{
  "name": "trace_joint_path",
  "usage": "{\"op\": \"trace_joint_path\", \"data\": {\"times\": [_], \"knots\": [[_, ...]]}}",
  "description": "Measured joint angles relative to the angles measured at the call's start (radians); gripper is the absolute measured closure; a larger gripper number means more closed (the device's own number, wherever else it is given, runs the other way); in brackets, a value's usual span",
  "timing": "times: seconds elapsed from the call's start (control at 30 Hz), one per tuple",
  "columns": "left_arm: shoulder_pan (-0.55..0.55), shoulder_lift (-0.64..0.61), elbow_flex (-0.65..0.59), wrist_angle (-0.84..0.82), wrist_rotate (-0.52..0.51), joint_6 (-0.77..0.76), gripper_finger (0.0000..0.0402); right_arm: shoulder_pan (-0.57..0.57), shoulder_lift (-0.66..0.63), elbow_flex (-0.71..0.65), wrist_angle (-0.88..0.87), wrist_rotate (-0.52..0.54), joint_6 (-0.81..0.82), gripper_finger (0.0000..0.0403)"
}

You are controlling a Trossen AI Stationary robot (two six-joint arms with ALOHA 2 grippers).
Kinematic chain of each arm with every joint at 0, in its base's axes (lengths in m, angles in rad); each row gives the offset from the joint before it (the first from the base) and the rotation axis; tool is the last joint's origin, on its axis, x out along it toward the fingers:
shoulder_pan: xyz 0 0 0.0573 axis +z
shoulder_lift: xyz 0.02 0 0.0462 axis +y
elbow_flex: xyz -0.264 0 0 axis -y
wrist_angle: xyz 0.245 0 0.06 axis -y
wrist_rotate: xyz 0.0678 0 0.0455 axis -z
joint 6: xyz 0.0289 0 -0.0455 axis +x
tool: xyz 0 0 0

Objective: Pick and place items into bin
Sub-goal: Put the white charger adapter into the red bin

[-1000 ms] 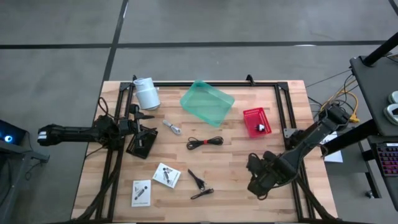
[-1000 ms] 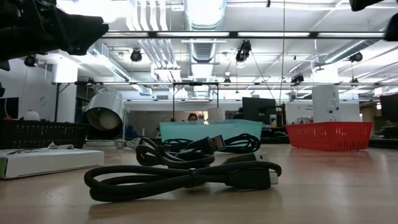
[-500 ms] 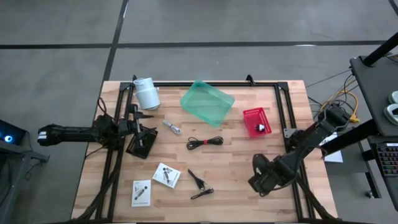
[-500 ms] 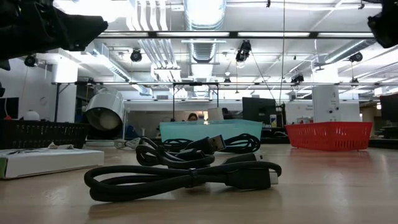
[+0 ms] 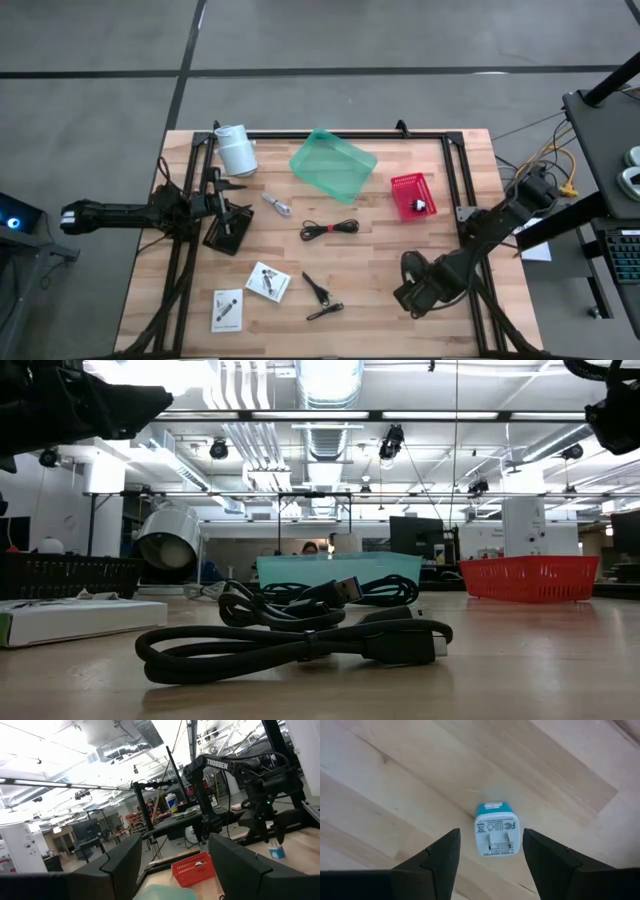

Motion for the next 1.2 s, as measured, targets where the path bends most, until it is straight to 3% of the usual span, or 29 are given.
{"op": "trace_joint_path", "data": {"times": [0.37, 0.7, 1.0, 1.1, 1.2], "knots": [[0.0, -0.001, 0.0, -0.002, 0.0, 0.002, 0.0187, 0.003, 0.064, -0.002, 0.003, -0.018, -0.007, 0.0202], [0.0, -0.001, 0.0, -0.002, 0.0, 0.001, 0.0187, 0.003, 0.1, -0.002, 0.006, -0.05, -0.124, 0.0204], [0.0, -0.001, 0.0, -0.002, 0.0, 0.001, 0.0187, -0.005, 0.098, -0.002, 0.007, -0.018, -0.222, 0.0267], [0.0, -0.001, 0.0, -0.001, 0.0, 0.001, 0.0187, -0.014, 0.097, -0.002, 0.01, 0.053, -0.285, 0.0267], [0.0, -0.002, 0.0, 0.001, 0.0, 0.001, 0.0187, -0.034, 0.094, 0.0, 0.031, 0.195, -0.4, 0.0267]]}}
